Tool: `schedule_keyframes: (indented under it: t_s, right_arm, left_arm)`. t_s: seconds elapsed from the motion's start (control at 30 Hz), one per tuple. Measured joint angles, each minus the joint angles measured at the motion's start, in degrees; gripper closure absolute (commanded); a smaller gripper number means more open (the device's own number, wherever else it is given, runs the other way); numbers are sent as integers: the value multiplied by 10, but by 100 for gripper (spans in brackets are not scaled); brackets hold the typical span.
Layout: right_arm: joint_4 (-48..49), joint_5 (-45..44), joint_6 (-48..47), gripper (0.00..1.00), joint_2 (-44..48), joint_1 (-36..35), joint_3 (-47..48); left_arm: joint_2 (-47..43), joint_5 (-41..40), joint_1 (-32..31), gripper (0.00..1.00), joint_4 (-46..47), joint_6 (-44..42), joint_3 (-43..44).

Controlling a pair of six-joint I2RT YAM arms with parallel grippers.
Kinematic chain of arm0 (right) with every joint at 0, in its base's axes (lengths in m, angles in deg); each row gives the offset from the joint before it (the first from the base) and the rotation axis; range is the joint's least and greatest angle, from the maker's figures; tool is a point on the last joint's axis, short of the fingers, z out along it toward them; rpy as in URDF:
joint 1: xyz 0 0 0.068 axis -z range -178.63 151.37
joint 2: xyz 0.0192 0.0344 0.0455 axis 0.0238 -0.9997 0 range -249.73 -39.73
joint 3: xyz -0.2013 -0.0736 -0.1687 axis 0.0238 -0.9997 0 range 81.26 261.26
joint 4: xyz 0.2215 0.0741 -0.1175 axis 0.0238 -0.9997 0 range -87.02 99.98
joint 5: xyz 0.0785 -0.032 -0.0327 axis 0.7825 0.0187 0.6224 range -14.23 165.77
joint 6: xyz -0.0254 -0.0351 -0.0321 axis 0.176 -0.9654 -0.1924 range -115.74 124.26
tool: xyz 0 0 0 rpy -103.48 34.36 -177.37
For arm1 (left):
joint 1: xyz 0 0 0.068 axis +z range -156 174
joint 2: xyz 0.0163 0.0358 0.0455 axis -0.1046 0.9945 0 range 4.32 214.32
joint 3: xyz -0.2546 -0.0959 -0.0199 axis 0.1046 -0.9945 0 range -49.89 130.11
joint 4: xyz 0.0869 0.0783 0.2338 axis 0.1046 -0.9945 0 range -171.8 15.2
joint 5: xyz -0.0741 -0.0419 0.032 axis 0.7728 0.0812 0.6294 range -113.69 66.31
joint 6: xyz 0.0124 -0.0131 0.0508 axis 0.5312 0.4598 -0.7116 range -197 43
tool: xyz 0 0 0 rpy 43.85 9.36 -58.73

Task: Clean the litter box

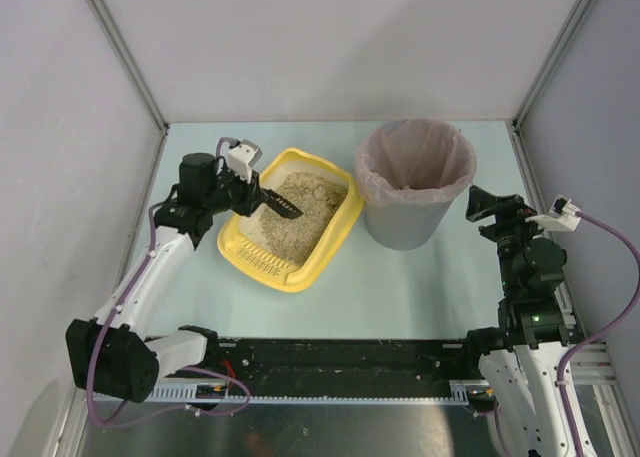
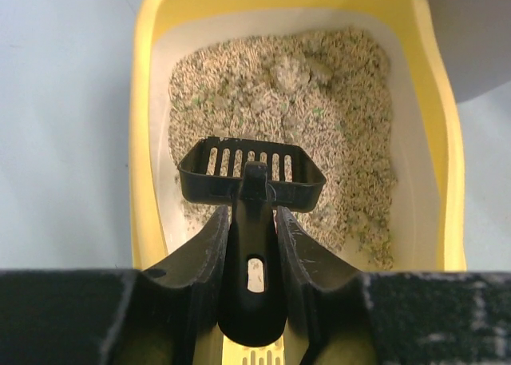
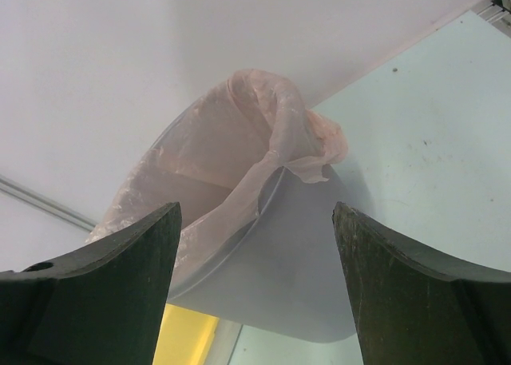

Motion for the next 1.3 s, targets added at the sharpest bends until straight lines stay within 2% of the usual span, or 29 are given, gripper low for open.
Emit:
schedule_keyframes:
  t_s: [0.2, 0.67, 1.13, 1.3]
  right_arm:
    - [0, 0, 3, 19, -1, 0, -1]
    - [8, -1, 5, 19, -3, 0, -7]
    - [8, -9, 5, 19, 9, 0, -8]
    - [9, -15, 3, 19, 9, 0, -8]
  left_arm:
    - [24, 5, 0, 100, -35, -8, 7]
    - [82, 45, -18, 100, -31, -6, 18]
    - [103, 13, -47, 100, -6, 1, 17]
    - [103, -23, -67, 100, 10, 16, 12]
